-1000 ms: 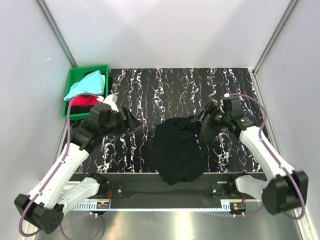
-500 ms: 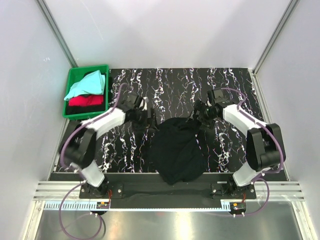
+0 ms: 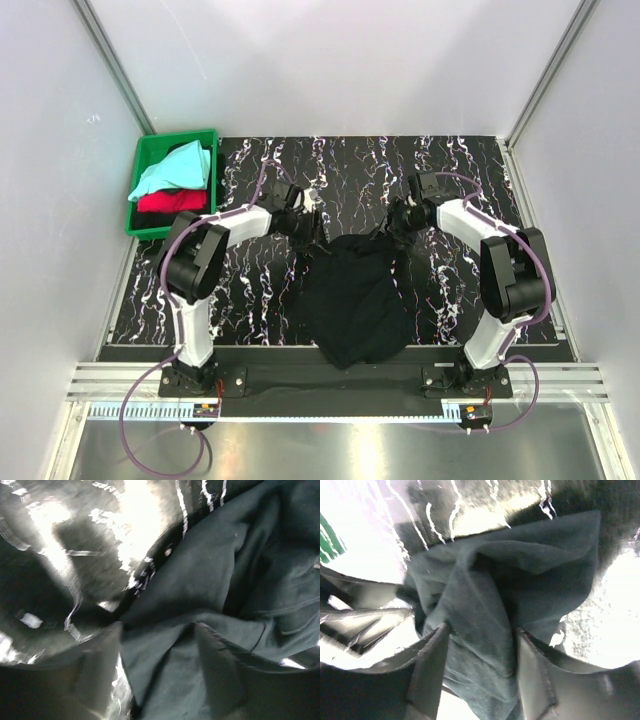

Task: Fold and stack the t-shirts
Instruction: Flatten the tshirt out

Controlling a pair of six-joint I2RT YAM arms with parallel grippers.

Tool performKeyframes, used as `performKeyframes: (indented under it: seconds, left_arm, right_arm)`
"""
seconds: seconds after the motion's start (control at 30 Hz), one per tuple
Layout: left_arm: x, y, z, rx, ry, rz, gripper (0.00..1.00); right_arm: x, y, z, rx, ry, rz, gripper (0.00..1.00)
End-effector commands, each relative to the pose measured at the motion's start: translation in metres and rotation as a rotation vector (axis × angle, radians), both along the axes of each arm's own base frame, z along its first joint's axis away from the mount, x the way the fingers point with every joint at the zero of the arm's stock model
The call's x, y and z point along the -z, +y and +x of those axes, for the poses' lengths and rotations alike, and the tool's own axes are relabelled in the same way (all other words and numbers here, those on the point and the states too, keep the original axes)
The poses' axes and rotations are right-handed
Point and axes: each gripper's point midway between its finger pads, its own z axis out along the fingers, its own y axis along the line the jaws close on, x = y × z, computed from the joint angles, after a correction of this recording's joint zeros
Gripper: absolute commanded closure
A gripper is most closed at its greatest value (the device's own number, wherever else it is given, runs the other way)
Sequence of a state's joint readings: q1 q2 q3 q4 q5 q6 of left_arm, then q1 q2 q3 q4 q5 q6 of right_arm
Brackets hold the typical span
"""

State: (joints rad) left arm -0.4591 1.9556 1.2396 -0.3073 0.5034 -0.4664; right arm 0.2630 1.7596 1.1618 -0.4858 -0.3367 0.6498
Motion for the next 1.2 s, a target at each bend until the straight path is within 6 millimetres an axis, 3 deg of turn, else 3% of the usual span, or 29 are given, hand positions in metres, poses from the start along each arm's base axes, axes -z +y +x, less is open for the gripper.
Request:
performKeyframes:
  seconds: [0.0,0.03,0.07,0.13,0.17,0.23,0.27,0.33,0.43,0.47,0.5,0.53,0.57,0.6,0.63,0.67,0.7,0.73,0.83,0.93,1.0,1.03,1.1,1.13,1.17]
  left_arm:
    - [-0.007,-0.024,0.007,0.038,0.000,-0.130,0.57]
    - [-0.009,-0.026,0.007,0.036,0.004,-0.142,0.67]
    - [-0.012,-0.026,0.009,0.030,-0.006,-0.148,0.75]
    - [-0.025,-0.022,0.016,0.008,-0.045,-0.143,1.00]
    - [-0.030,-0.017,0.021,-0.012,-0.054,-0.142,1.00]
    - [-0.049,-0.006,0.028,-0.053,-0.089,-0.127,1.00]
    - [-0.078,0.004,0.035,-0.079,-0.152,-0.138,1.00]
    - [-0.104,0.023,0.039,-0.130,-0.214,-0.100,1.00]
    - [-0.186,0.064,0.041,-0.208,-0.423,-0.050,1.00]
    - [-0.206,0.081,0.042,-0.229,-0.480,-0.026,1.00]
    - [-0.242,0.097,0.035,-0.268,-0.572,-0.020,1.00]
    - [-0.265,0.109,0.029,-0.291,-0.613,-0.005,1.00]
    - [-0.283,0.125,0.026,-0.320,-0.661,0.018,1.00]
    - [-0.302,0.136,0.019,-0.346,-0.706,0.028,1.00]
    - [-0.325,0.151,0.003,-0.383,-0.758,0.048,1.00]
    - [-0.353,0.160,-0.007,-0.400,-0.833,0.053,1.00]
    - [-0.367,0.167,-0.015,-0.421,-0.871,0.061,1.00]
    - [-0.395,0.173,-0.034,-0.440,-0.943,0.034,1.00]
    - [-0.432,0.181,-0.068,-0.472,-1.048,-0.025,1.00]
    - [-0.434,0.178,-0.084,-0.452,-1.057,-0.062,1.00]
    - [-0.408,0.172,-0.093,-0.429,-0.994,-0.090,1.00]
    - [-0.373,0.166,-0.089,-0.412,-0.912,-0.082,1.00]
    - [-0.342,0.150,-0.100,-0.370,-0.806,-0.150,1.00]
    - [-0.303,0.145,-0.099,-0.362,-0.720,-0.136,1.00]
    - [-0.286,0.135,-0.106,-0.351,-0.662,-0.153,1.00]
  right_arm:
    - [-0.026,0.010,0.023,0.008,-0.090,0.037,0.48]
    - [-0.027,0.010,0.024,0.010,-0.093,0.032,0.54]
    - [-0.032,0.008,0.028,0.025,-0.112,0.026,0.70]
    - [-0.041,0.006,0.030,0.036,-0.136,0.016,0.91]
    - [-0.050,0.005,0.034,0.038,-0.166,0.014,0.99]
    - [-0.058,0.003,0.036,0.021,-0.187,0.002,1.00]
    - [-0.070,0.003,0.044,0.004,-0.224,-0.011,1.00]
    - [-0.084,0.002,0.051,-0.013,-0.257,-0.027,1.00]
    - [-0.128,0.011,0.071,-0.021,-0.363,0.010,1.00]
    - [-0.155,0.015,0.082,-0.020,-0.423,0.030,1.00]
    - [-0.169,0.017,0.088,-0.018,-0.457,0.040,1.00]
    - [-0.184,0.019,0.092,-0.009,-0.484,0.056,1.00]
    - [-0.214,0.022,0.100,-0.003,-0.547,0.083,1.00]
    - [-0.231,0.024,0.103,-0.001,-0.578,0.101,1.00]
    - [-0.248,0.027,0.104,0.006,-0.604,0.130,1.00]
    - [-0.279,0.029,0.104,0.011,-0.667,0.154,1.00]
    - [-0.295,0.028,0.102,0.018,-0.698,0.167,1.00]
    - [-0.316,0.028,0.100,0.028,-0.737,0.189,1.00]
    - [-0.356,0.022,0.081,0.038,-0.822,0.208,1.00]
    - [-0.351,0.013,0.070,0.055,-0.825,0.175,1.00]
    - [-0.314,0.006,0.057,0.060,-0.753,0.140,0.99]
    - [-0.266,0.001,0.050,0.072,-0.650,0.097,0.96]
    - [-0.233,-0.009,0.028,0.096,-0.579,0.066,0.91]
    - [-0.178,-0.017,0.009,0.116,-0.451,0.024,0.89]
    - [-0.165,-0.022,-0.008,0.126,-0.419,0.019,0.86]
